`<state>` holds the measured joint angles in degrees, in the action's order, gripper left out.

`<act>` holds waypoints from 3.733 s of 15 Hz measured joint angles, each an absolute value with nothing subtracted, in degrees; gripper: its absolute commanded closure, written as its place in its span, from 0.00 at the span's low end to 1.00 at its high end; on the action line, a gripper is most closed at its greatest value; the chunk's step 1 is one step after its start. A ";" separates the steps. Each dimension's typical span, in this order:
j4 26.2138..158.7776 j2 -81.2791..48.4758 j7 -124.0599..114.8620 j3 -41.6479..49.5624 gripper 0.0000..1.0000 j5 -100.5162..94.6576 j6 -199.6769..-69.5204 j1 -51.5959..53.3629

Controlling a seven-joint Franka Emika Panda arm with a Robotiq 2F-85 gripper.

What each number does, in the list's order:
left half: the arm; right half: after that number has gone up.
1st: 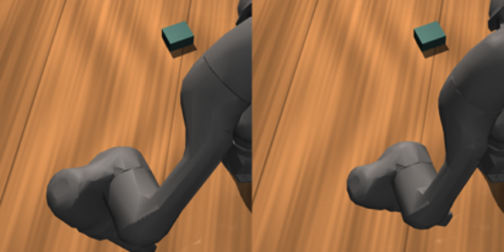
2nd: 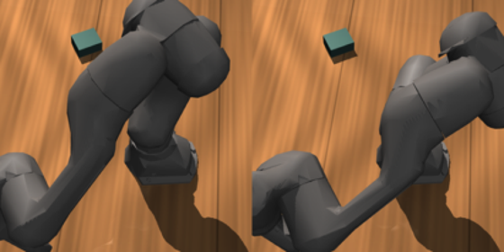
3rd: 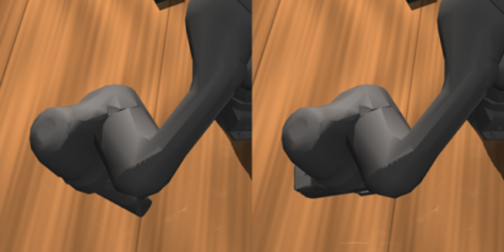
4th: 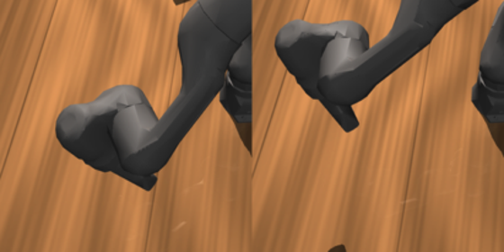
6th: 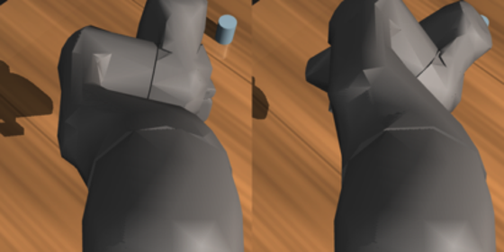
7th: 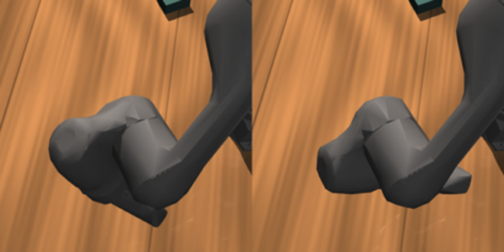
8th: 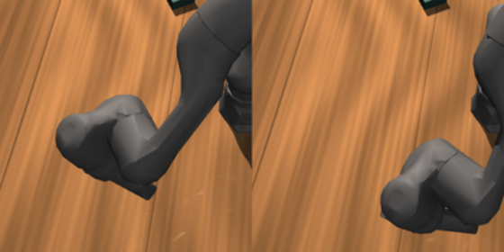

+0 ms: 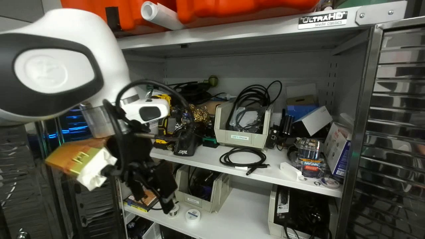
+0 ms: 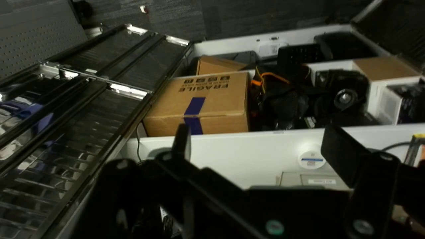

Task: Put the black cable on the first shelf inside the tool box

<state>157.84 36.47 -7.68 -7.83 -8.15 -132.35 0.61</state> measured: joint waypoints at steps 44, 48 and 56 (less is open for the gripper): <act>115.37 -11.76 -7.13 0.90 0.00 7.06 -147.41 -3.75; 109.87 -15.72 -6.17 0.03 0.00 8.94 -148.57 -3.74; 102.37 -20.88 -5.09 0.07 0.00 8.93 -142.59 -3.79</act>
<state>102.37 -20.88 -5.09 0.07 8.93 -142.59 -3.79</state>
